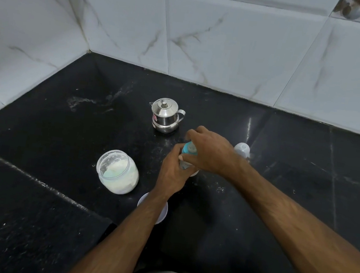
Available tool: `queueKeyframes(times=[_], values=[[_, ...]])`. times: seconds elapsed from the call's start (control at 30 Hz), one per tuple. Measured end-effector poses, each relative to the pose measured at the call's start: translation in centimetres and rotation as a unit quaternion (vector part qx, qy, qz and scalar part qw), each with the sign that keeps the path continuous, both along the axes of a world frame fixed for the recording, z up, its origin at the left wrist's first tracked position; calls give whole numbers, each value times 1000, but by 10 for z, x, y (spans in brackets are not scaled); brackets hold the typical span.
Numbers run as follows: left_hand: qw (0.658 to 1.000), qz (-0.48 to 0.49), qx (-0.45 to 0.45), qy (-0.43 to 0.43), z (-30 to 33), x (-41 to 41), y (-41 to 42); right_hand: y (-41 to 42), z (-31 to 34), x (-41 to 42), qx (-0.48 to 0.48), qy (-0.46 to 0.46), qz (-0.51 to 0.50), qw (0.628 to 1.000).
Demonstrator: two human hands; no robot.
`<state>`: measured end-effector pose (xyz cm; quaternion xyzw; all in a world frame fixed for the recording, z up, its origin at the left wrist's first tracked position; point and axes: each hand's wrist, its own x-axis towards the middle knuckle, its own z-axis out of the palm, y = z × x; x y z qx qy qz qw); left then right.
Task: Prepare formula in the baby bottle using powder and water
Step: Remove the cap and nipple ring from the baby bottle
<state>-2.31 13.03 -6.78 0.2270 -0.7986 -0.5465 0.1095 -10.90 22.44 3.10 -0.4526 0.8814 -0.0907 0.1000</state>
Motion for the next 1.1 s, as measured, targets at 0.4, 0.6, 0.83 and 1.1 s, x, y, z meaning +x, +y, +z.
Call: queueKeyframes(times=[0.4, 0.6, 0.83, 1.1], values=[[1000, -4, -7, -5, 1, -1, -1, 0, -1, -1, 5, -28, 7, 1000], [1000, -6, -2, -5, -2, -3, -1, -1, -3, -5, -4, -61, 4, 998], [999, -7, -3, 36, -5, 1, -2, 31, 0, -21, -149, -153, -6, 977], [998, 1, -33, 58, -6, 0, -2, 89, -51, -26, -258, -257, -119, 923]])
